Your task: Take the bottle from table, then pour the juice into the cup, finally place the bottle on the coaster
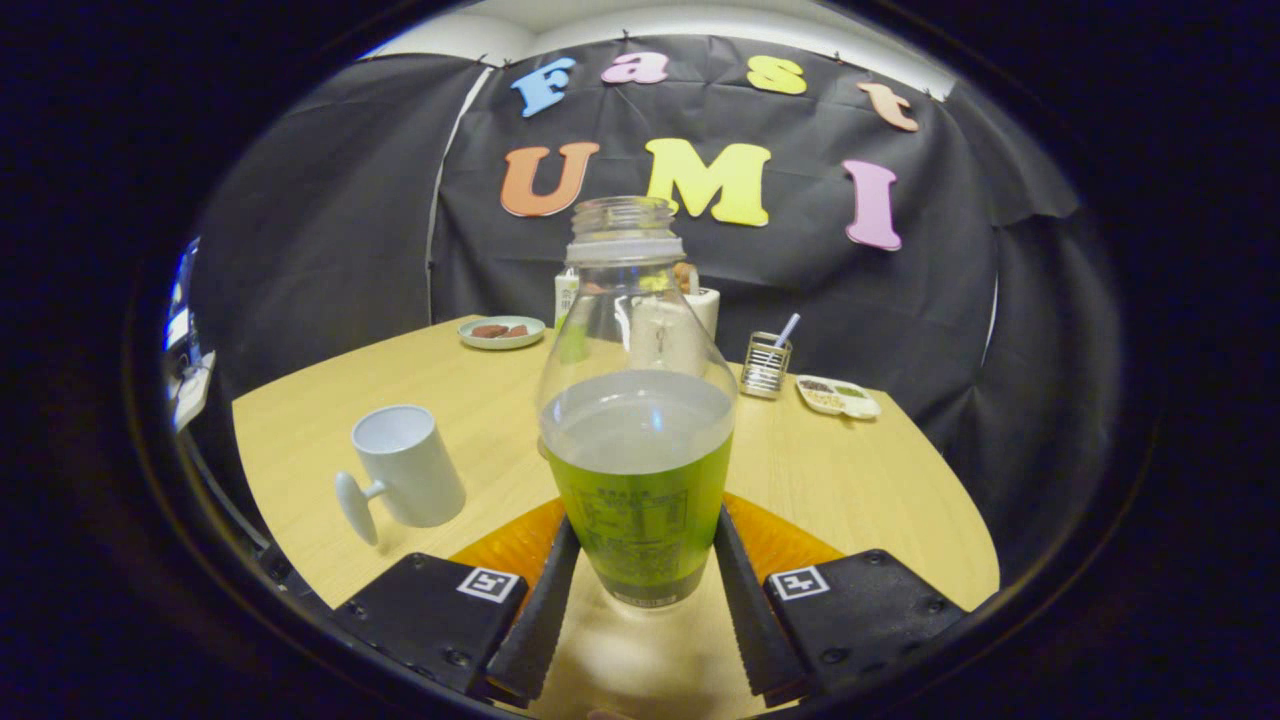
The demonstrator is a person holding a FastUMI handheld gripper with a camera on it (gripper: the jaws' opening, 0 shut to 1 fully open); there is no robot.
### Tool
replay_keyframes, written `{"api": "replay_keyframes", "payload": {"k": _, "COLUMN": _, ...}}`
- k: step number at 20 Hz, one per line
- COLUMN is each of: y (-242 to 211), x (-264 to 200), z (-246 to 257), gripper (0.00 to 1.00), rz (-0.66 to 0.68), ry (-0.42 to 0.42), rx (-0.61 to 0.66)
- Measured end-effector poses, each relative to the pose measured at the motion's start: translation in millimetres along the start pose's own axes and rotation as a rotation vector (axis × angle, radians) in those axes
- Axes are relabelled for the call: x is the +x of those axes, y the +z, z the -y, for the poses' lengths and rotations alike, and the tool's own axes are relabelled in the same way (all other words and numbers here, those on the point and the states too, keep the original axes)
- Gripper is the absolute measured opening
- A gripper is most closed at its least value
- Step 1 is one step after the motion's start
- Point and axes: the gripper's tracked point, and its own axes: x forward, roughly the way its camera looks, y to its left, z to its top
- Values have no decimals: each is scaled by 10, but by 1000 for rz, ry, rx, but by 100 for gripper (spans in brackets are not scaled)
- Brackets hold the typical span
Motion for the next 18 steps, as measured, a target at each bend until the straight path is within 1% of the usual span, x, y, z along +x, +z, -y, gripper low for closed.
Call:
{"api": "replay_keyframes", "payload": {"k": 1, "y": 44, "x": 23, "z": 15, "gripper": 77, "rz": -7, "ry": -15, "rx": -55}}
{"api": "replay_keyframes", "payload": {"k": 5, "y": 298, "x": 95, "z": 183, "gripper": 77, "rz": 9, "ry": -122, "rx": -259}}
{"api": "replay_keyframes", "payload": {"k": 10, "y": 497, "x": 184, "z": 198, "gripper": 77, "rz": 12, "ry": -195, "rx": -436}}
{"api": "replay_keyframes", "payload": {"k": 12, "y": 502, "x": 189, "z": 151, "gripper": 77, "rz": 8, "ry": -217, "rx": -512}}
{"api": "replay_keyframes", "payload": {"k": 14, "y": 525, "x": 272, "z": 121, "gripper": 77, "rz": 11, "ry": -261, "rx": -609}}
{"api": "replay_keyframes", "payload": {"k": 18, "y": 508, "x": 473, "z": -3, "gripper": 77, "rz": 0, "ry": -311, "rx": -771}}
